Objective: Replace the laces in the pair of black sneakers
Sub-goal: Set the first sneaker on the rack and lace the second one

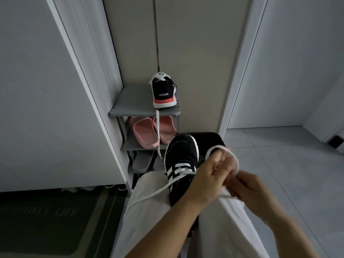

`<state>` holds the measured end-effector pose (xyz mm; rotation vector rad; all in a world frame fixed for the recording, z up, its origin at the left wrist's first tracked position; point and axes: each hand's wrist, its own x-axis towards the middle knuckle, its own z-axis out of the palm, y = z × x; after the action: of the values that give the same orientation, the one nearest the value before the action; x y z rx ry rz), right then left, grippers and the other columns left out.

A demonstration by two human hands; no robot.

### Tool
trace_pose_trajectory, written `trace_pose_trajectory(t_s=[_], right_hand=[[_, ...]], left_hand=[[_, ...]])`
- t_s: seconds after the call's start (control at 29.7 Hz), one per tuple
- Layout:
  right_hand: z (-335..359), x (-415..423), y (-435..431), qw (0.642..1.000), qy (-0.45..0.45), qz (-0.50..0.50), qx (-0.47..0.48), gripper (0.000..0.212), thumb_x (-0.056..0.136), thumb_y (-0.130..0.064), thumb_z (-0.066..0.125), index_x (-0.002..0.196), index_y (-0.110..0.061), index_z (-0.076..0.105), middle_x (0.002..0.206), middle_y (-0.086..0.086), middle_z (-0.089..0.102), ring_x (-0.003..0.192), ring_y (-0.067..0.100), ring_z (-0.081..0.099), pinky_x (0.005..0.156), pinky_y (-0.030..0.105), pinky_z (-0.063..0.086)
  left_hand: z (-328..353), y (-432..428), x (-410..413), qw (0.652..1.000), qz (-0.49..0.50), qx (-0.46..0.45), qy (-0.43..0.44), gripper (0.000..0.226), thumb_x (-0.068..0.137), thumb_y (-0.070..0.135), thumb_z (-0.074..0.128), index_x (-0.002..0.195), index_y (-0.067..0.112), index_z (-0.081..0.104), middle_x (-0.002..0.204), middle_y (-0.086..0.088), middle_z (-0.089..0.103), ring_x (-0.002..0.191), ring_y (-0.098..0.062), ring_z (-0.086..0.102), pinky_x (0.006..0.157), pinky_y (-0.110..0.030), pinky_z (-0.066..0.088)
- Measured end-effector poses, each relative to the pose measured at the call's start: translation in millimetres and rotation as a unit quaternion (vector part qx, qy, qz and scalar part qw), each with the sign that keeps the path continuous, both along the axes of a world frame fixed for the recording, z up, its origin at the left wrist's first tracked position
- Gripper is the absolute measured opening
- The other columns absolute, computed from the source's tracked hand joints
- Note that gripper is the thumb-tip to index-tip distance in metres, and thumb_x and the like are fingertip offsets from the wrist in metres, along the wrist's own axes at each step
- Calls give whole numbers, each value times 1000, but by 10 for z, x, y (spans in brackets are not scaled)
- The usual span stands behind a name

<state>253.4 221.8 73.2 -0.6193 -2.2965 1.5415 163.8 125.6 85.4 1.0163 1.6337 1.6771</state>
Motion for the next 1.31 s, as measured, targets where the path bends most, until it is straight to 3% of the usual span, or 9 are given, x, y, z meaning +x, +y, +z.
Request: trace_pose_trajectory(t_s=[0.1, 0.34, 0.47, 0.61, 0.71, 0.81, 0.91, 1.04, 1.31], right_hand=[[156, -17, 18, 978, 129, -31, -159, 53, 67, -58, 68, 65, -6, 63, 44, -6, 38, 41, 6, 33, 45, 19, 34], [291, 44, 327, 962, 191, -177, -83, 44, 96, -3, 41, 69, -19, 72, 42, -6, 39, 40, 2, 28, 41, 14, 19], [149, 96, 558, 953, 158, -253, -49, 32, 94, -7, 47, 72, -18, 67, 40, -6, 42, 37, 4, 28, 37, 14, 18], [-69, 70, 702, 950, 99, -296, -12, 25, 92, -12, 51, 73, -16, 66, 42, -8, 50, 35, 5, 33, 34, 12, 20], [-174, 71, 766, 954, 37, -297, -22, 16, 90, -10, 55, 84, -2, 67, 46, -6, 53, 36, 4, 37, 36, 14, 26], [-239, 57, 655, 967, -128, -209, 67, 34, 83, -14, 69, 114, -5, 59, 102, 13, 59, 86, 19, 59, 73, 29, 46], [-111, -17, 218, 960, 1, -83, 267, 48, 79, -22, 70, 125, -19, 54, 132, 5, 48, 121, 15, 44, 101, 25, 35], [-15, -186, -429, 976, -20, 174, 130, 26, 83, -57, 54, 92, -33, 61, 79, -13, 66, 72, 4, 60, 68, 22, 49], [-110, 28, 168, 992, -44, 23, 119, 32, 76, -23, 72, 52, -23, 53, 41, -10, 39, 43, 7, 33, 45, 14, 27]], left_hand=[[-108, -67, 54, 995, -54, -19, -82, 40, 89, 49, 39, 117, 26, 58, 97, 12, 66, 89, 0, 63, 89, -21, 47], [-199, -468, -142, 994, -38, -98, 10, 16, 91, 16, 57, 76, 20, 62, 49, 9, 51, 45, -3, 45, 55, -15, 40], [-54, -990, -452, 990, -38, -133, 9, 12, 80, 29, 63, 78, 19, 70, 57, 2, 55, 49, -7, 46, 48, -17, 40], [58, -1521, -747, 986, 30, -166, 6, 55, 51, 67, 75, 75, 18, 73, 49, 0, 52, 42, -7, 41, 46, -17, 37], [66, -1683, -857, 978, 123, -165, -30, 51, 49, 57, 80, 71, 11, 73, 45, 0, 46, 42, -10, 36, 45, -16, 33], [22, -1463, -701, 972, 95, -215, 8, 13, 83, 19, 67, 71, 16, 73, 46, 4, 46, 44, -4, 37, 45, -14, 31], [-21, -1113, -461, 973, 5, -222, 63, 17, 86, 17, 62, 71, 21, 70, 48, 10, 52, 46, 1, 42, 50, -12, 33], [5, -853, -301, 979, -38, -186, 74, 13, 88, 18, 61, 79, 12, 67, 48, 12, 52, 43, 0, 41, 47, -10, 32], [-14, -1131, -534, 975, -25, -221, 13, 6, 86, 8, 62, 87, 9, 68, 60, 1, 62, 44, -5, 47, 46, -14, 37]])
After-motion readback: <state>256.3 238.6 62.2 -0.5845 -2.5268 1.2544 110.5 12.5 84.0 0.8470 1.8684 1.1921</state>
